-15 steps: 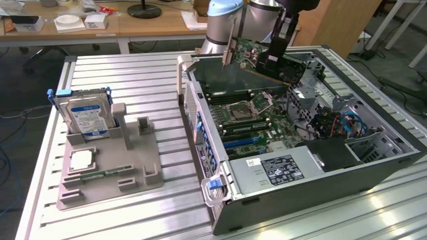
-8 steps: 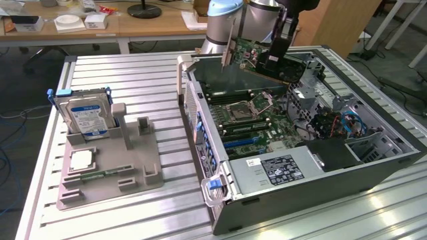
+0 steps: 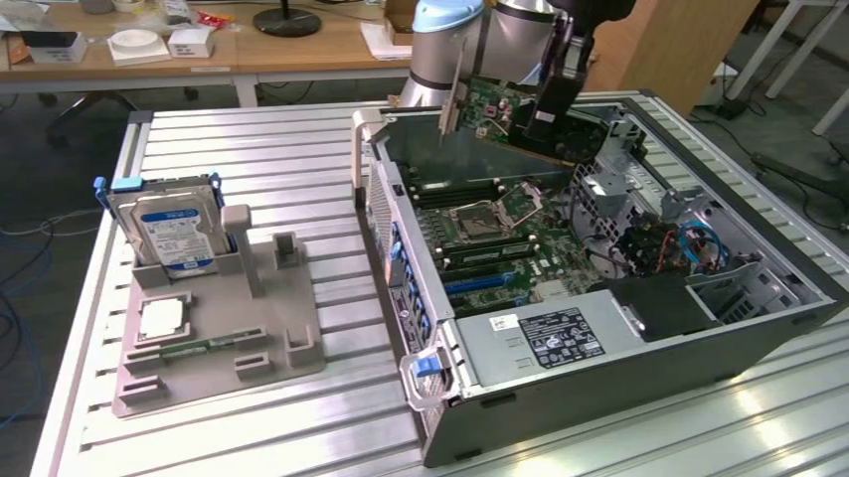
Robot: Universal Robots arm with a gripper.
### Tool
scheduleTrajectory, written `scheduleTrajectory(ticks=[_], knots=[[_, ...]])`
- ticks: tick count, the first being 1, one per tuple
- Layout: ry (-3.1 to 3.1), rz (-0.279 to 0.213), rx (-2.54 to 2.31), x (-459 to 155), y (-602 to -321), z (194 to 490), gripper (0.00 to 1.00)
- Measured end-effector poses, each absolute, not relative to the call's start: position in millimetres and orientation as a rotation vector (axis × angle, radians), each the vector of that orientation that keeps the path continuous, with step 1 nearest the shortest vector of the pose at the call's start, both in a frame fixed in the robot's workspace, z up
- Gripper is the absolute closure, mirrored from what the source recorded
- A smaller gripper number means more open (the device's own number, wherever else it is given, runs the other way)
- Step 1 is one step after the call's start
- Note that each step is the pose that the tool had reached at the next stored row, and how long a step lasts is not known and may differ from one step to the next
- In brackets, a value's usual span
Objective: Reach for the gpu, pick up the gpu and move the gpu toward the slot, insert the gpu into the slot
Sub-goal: 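Insert the gpu into the slot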
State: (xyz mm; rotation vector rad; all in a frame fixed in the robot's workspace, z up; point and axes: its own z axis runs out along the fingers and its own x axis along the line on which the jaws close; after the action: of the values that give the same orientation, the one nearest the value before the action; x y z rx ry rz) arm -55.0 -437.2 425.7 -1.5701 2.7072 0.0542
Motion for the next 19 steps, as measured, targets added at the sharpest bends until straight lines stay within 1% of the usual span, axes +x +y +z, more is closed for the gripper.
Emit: scheduleTrajectory(ticks=[19], knots=[[2.591,0.057,-1.759,-55.0,-437.3,425.7,0.73]])
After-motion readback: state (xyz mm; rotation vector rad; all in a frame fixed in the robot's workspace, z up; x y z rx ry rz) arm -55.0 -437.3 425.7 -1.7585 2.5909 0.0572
